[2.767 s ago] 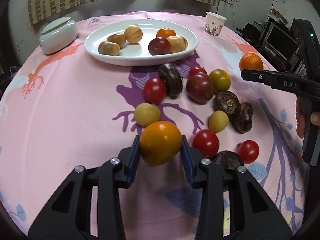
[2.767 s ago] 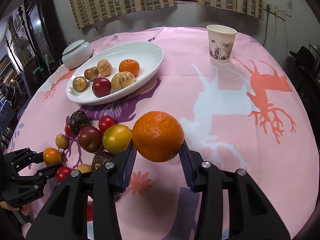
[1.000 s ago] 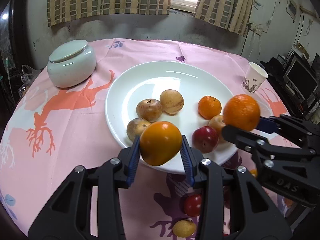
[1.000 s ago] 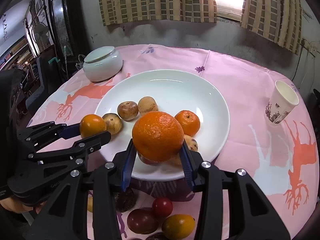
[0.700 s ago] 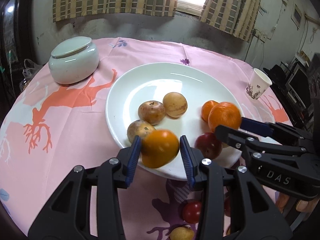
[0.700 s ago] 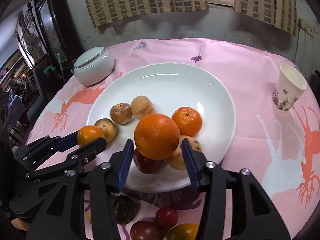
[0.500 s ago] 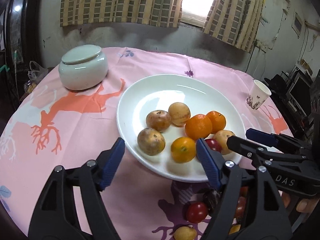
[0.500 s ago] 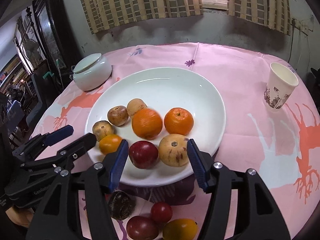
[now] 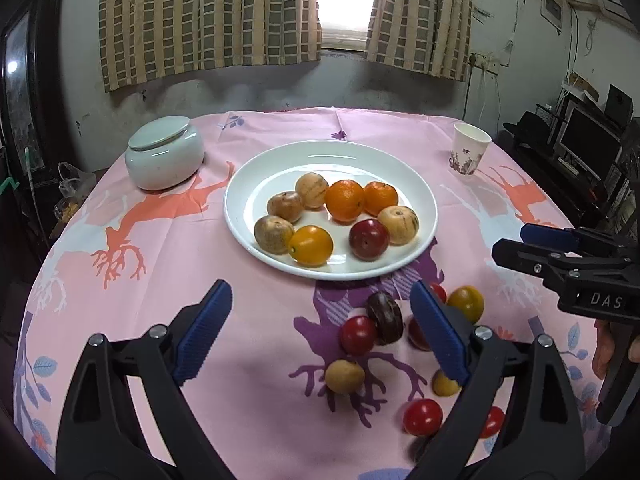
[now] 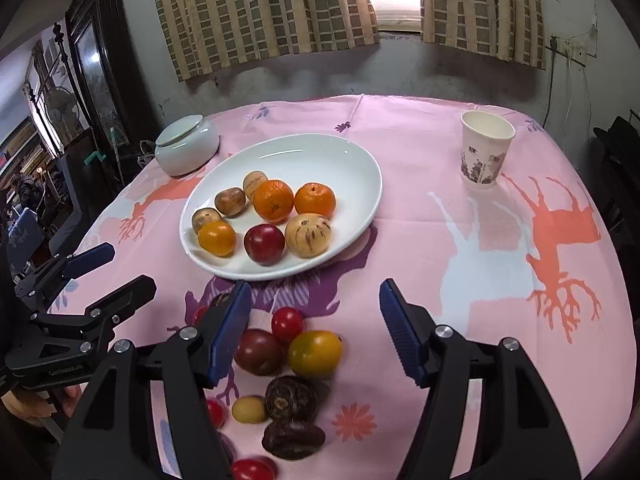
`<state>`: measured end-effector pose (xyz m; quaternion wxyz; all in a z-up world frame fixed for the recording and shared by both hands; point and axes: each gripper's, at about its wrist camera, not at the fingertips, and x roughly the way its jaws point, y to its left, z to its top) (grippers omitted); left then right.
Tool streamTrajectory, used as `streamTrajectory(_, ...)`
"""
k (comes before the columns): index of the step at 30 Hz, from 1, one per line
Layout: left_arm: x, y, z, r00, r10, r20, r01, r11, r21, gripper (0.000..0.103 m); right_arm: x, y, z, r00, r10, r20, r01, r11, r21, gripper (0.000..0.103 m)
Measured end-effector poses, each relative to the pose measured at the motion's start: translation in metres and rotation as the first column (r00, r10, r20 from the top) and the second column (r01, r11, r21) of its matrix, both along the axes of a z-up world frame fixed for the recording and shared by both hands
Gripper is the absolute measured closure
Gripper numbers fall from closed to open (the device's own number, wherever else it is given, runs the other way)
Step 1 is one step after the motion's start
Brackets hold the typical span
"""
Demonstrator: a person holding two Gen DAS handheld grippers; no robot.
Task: Organize fruits
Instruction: 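Grasp a dark purple fruit with the right tool while the left tool grasps another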
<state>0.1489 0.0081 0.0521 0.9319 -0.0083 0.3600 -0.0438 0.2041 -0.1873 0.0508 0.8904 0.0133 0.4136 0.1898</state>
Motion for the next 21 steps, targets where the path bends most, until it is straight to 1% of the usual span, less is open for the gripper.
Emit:
streamTrajectory(5, -0.026, -0.010, 0.000, 1.000, -0.017, 0.013, 0.017, 1.000, 0.017, 0.008, -0.028, -0.017, -0.005, 1.000, -0.017, -0.008, 0.017, 1.000, 0.003, 0.035)
streamTrajectory(7, -0.033, -0.011, -0.002, 1.000, -0.020, 0.015, 0.019, 1.000, 0.013, 0.006, -0.036, -0.022, -0.011, 0.999, -0.023, -0.023, 0.023, 1.000, 0.006, 0.035)
streamTrajectory(13, -0.042, -0.008, -0.020, 1.000, -0.011, -0.025, 0.011, 1.000, -0.005, 0.005, -0.051, -0.032, -0.031, 0.998, -0.028, -0.058, 0.029, 0.999, 0.018, 0.034)
streamTrajectory(15, -0.042, -0.004, -0.027, 1.000, 0.003, -0.012, -0.002, 1.000, 0.004, 0.005, -0.055, -0.029, -0.037, 0.999, -0.006, -0.052, 0.006, 1.000, 0.006, 0.034)
streamTrajectory(16, -0.040, -0.002, -0.030, 1.000, 0.017, 0.001, -0.017, 1.000, 0.021, 0.005, -0.056, -0.027, -0.039, 0.998, 0.012, -0.055, -0.012, 1.000, -0.007, 0.034)
streamTrajectory(17, -0.039, -0.001, -0.033, 1.000, 0.029, -0.002, -0.029, 0.999, 0.036, 0.005, -0.056, -0.023, -0.041, 0.998, 0.028, -0.063, -0.030, 0.999, -0.027, 0.035)
streamTrajectory(18, -0.037, 0.001, -0.034, 1.000, 0.025, -0.014, -0.025, 0.999, 0.035, 0.005, -0.057, -0.020, -0.042, 0.997, 0.047, -0.067, -0.049, 0.998, -0.037, 0.035)
streamTrajectory(21, -0.036, 0.010, -0.036, 0.999, 0.023, -0.035, -0.023, 1.000, -0.010, 0.005, -0.063, -0.008, -0.046, 0.990, 0.111, -0.083, -0.115, 0.992, -0.043, 0.035)
